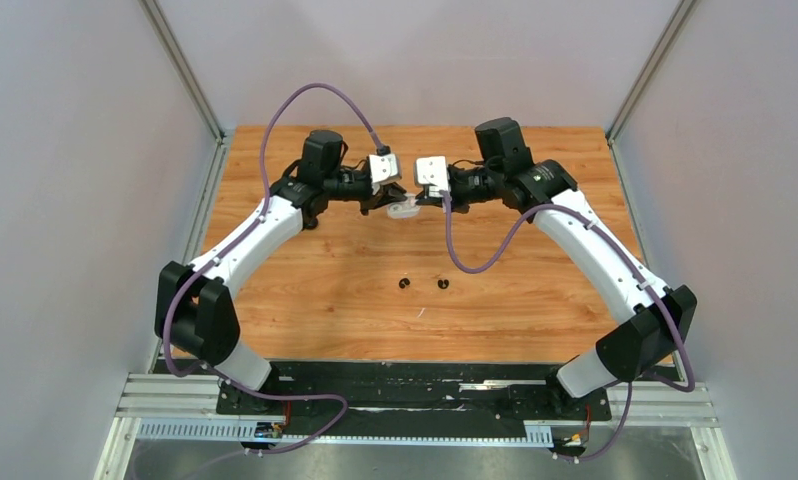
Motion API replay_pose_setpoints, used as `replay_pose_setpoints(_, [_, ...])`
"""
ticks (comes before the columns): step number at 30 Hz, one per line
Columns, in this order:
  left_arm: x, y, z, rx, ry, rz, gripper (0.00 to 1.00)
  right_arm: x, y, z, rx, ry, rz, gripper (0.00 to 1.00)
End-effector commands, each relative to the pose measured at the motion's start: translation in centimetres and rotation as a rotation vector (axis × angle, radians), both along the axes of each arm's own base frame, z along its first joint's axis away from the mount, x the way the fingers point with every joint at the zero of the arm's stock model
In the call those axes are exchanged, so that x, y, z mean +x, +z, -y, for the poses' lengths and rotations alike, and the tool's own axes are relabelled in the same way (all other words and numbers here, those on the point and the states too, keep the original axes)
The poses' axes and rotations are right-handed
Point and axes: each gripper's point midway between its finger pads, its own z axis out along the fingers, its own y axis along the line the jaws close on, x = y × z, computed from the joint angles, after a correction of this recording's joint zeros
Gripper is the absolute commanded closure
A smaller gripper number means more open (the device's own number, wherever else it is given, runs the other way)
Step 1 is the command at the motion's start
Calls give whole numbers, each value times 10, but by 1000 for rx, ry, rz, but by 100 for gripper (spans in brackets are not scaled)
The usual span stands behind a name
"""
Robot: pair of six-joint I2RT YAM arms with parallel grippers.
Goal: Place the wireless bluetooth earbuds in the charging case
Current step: Insert the right earbud into the right side groove of the charging case.
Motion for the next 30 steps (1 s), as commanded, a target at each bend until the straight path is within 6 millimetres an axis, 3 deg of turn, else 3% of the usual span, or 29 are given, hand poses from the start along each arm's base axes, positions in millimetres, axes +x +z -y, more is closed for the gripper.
replay_pose_setpoints(1, [-11, 39, 6, -69, -40, 134, 100, -11, 12, -8, 4, 47, 54, 100])
replay_pose_setpoints(12, [-26, 57, 6, -124, -53, 144, 100, -1, -9, -18, -62, 54, 80, 100])
replay_pose_setpoints(23, [-28, 49, 8, -95, -71, 133, 100, 8, 1, -22, -56, 40, 110, 100])
replay_pose_setpoints(30, [-28, 49, 9, -94, -70, 135, 100, 16, -6, -19, -88, 17, 125, 100])
